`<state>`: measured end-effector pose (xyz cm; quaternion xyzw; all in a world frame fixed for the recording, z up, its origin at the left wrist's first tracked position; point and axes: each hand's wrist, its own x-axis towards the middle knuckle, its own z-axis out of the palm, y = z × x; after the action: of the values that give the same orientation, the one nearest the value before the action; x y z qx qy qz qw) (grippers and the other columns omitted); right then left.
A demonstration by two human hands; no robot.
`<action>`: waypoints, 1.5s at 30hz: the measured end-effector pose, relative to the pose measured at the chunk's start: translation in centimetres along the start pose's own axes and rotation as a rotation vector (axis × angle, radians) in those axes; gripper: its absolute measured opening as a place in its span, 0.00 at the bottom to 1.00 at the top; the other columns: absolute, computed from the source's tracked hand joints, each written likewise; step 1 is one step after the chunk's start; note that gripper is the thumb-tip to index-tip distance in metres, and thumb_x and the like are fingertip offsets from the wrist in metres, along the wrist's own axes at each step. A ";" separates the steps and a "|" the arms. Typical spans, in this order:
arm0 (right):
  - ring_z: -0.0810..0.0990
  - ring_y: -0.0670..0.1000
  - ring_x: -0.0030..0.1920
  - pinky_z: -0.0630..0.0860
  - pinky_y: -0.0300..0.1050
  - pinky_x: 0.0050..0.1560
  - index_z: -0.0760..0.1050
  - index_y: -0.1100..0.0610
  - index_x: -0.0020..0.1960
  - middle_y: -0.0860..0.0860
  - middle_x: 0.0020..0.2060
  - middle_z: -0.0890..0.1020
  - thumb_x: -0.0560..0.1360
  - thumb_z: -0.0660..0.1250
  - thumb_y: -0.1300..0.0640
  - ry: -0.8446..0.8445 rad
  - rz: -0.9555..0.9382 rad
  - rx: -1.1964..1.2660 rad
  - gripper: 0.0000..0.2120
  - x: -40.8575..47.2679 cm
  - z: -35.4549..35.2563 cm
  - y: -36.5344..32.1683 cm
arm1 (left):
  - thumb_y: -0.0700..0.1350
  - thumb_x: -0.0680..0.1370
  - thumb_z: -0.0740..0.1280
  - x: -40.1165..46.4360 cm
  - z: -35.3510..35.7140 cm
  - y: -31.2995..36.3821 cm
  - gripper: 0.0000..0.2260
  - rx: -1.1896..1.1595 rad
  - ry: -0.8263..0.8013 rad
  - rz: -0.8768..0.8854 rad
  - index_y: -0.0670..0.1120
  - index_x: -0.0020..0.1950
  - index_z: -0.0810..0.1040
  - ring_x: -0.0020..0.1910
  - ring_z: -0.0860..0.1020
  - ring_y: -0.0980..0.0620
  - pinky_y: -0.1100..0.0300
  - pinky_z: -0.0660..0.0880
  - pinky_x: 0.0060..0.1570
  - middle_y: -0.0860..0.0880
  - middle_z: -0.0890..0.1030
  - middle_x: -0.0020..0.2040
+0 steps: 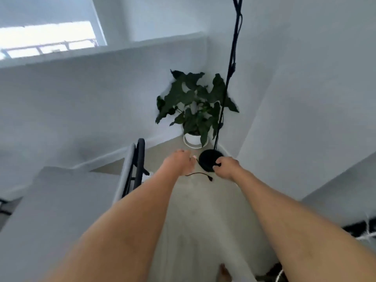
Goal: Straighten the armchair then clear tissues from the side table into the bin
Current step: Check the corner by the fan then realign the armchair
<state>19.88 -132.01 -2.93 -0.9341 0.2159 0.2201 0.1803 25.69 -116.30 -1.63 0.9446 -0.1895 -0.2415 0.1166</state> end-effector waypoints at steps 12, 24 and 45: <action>0.69 0.59 0.69 0.67 0.51 0.70 0.66 0.58 0.72 0.58 0.70 0.71 0.80 0.57 0.53 -0.113 -0.536 -0.225 0.22 3.1 -1.3 -12.5 | 0.52 0.82 0.50 -6.3 -2.3 -5.8 0.22 -0.180 0.238 -0.467 0.45 0.74 0.64 0.71 0.67 0.42 0.50 0.64 0.69 0.42 0.65 0.74; 0.66 0.59 0.71 0.65 0.49 0.69 0.64 0.56 0.73 0.58 0.72 0.67 0.79 0.56 0.50 -0.253 -0.942 -0.447 0.24 -3.7 7.0 -25.5 | 0.55 0.82 0.47 -20.5 2.6 -17.2 0.25 -0.447 0.289 -0.972 0.45 0.77 0.56 0.75 0.61 0.42 0.48 0.60 0.72 0.43 0.57 0.78; 0.63 0.61 0.70 0.66 0.54 0.69 0.63 0.55 0.74 0.59 0.71 0.63 0.80 0.56 0.50 -0.486 -1.545 -0.914 0.24 -6.9 15.5 -29.1 | 0.53 0.81 0.51 -20.6 11.9 -14.0 0.21 -0.753 0.585 -1.540 0.45 0.69 0.71 0.67 0.70 0.43 0.50 0.67 0.67 0.42 0.71 0.69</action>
<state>23.14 -98.58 -5.53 -0.7272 -0.6173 0.2923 -0.0682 7.32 -96.66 -7.68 0.7328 0.6238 -0.0491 0.2675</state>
